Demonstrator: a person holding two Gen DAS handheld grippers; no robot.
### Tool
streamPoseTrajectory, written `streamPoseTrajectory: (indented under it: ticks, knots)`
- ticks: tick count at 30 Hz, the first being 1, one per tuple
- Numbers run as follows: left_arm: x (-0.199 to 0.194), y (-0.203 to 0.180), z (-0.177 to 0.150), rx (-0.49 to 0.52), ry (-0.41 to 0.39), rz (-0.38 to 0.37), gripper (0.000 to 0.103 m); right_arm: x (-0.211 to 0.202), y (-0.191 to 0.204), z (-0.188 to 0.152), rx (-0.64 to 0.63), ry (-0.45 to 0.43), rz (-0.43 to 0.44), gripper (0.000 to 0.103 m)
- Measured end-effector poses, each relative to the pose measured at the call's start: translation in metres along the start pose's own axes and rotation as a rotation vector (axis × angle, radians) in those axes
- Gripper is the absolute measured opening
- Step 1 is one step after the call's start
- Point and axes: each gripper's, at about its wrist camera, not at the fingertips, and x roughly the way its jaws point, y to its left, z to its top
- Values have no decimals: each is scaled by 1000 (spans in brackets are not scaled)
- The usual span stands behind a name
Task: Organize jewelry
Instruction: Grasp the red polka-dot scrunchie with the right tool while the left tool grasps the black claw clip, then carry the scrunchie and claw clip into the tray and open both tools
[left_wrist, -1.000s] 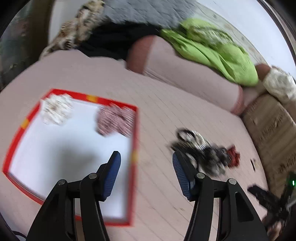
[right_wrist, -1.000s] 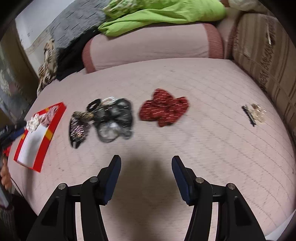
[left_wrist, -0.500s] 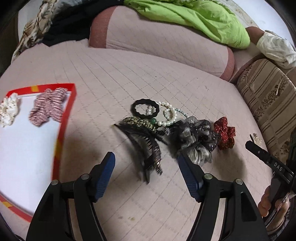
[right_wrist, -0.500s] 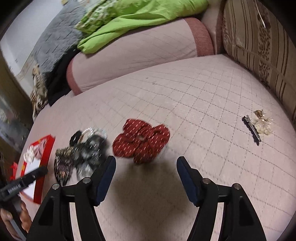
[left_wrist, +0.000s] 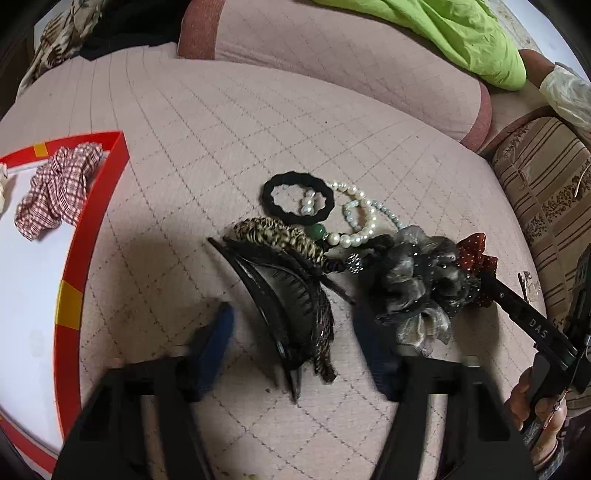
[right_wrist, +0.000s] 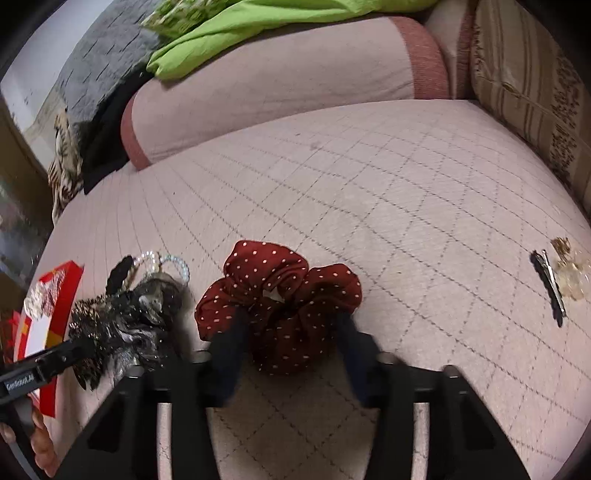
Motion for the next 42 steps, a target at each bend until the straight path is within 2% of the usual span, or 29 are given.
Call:
streamPoseTrajectory:
  ticks: [2, 5, 12, 19, 24, 31, 37, 42]
  knots:
    - [3, 3, -3, -13, 17, -19, 27, 3, 0, -1, -2, 12, 7, 15]
    - [-5, 1, -11, 19, -11, -23, 27, 3, 3, -4, -14, 24, -2, 8]
    - [-58, 1, -30, 89, -102, -52, 27, -26, 11, -14, 13, -38, 27, 5]
    - [-105, 36, -44, 18, -173, -54, 27, -65, 28, -29, -19, -124, 26, 5]
    - [-125, 65, -54, -47, -207, -11, 27, -89, 44, -44, -47, -169, 33, 5]
    - [-149, 108, -67, -102, -242, 82, 27, -107, 59, -61, -43, -173, 75, 5]
    - [-165, 155, -58, -151, -257, 148, 27, -128, 102, -69, -132, -184, 137, 5]
    - [-160, 200, -43, -210, -245, 182, 27, -129, 160, -70, -229, -142, 214, 5]
